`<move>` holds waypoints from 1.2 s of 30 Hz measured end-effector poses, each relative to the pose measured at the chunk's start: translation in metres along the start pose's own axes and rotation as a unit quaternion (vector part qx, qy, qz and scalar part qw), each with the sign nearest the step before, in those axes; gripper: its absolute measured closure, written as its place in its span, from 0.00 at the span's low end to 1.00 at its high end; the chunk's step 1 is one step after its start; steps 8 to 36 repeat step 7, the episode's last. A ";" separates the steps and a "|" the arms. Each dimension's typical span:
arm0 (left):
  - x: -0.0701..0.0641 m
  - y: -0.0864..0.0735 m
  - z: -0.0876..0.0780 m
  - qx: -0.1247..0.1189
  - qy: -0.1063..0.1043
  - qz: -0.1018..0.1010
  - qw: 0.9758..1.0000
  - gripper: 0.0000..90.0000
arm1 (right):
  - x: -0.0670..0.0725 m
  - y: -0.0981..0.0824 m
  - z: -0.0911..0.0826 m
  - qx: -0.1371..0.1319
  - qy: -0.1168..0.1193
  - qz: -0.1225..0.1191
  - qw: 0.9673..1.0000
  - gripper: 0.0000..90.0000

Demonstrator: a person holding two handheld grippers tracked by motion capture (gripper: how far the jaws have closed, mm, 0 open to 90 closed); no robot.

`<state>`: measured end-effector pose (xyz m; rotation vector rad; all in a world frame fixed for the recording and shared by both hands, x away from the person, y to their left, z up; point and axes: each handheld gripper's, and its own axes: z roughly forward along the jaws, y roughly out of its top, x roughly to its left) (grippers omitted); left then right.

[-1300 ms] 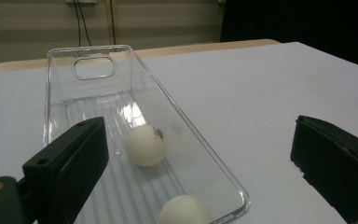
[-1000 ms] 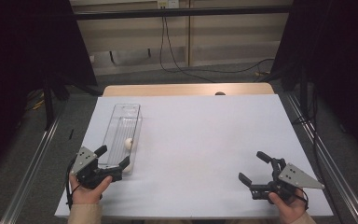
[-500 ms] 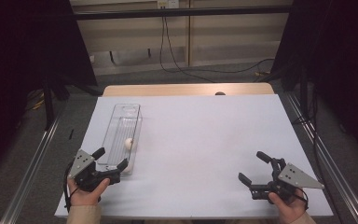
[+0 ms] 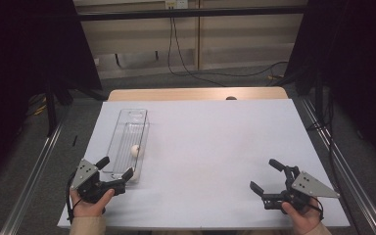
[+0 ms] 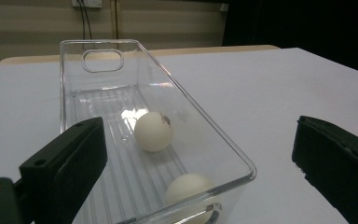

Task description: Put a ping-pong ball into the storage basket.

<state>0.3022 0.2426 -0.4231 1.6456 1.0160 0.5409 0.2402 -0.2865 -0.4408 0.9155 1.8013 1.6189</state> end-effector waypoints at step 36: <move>0.000 -0.001 0.000 -0.001 0.000 0.000 1.000 0.04 | 0.000 -0.001 0.000 0.002 0.000 -0.003 1.000 0.03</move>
